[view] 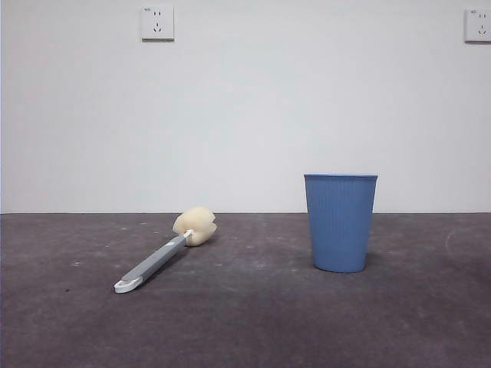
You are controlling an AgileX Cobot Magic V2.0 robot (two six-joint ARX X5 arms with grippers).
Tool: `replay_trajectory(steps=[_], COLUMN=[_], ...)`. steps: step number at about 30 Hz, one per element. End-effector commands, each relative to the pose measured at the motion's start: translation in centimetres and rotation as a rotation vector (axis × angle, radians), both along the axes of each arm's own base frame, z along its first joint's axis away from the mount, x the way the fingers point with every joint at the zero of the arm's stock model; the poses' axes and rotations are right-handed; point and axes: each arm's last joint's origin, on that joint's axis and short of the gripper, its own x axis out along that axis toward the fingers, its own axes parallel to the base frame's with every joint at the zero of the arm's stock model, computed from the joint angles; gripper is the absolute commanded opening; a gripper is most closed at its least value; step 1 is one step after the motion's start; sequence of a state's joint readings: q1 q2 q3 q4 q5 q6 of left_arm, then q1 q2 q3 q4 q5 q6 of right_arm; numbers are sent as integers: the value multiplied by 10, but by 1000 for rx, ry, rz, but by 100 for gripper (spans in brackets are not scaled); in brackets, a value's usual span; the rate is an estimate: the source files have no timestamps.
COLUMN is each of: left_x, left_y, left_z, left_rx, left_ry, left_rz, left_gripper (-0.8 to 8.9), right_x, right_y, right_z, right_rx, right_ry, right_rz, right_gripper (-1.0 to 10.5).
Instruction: Pick up the cup brush,pick up the cup,insert the brush into the cup,clean the cup,put the cup brush back,put the cup back to the fixed position on the table
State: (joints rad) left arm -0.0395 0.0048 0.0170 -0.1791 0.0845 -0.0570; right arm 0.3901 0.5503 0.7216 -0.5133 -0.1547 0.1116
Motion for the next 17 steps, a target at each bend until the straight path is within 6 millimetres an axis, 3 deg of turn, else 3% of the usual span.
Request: replay_trajectory(steps=[1,7,17], left_x=[1,1,1], left_y=[0,0,0], left_z=[-4,-4,-4], left_rx=[-5,-5,-5], left_ry=[10,10,10], left_rz=[9,9,9], left_gripper=[-3,-4,-3], right_x=[1,-5,-13], right_y=[-15,-37,-46], right_z=[-22,-72,-130], right_rx=[-1,18,20], right_ry=[-44,-145,-199], right_rz=[-122,-315,-405], right_gripper=[2,2,2])
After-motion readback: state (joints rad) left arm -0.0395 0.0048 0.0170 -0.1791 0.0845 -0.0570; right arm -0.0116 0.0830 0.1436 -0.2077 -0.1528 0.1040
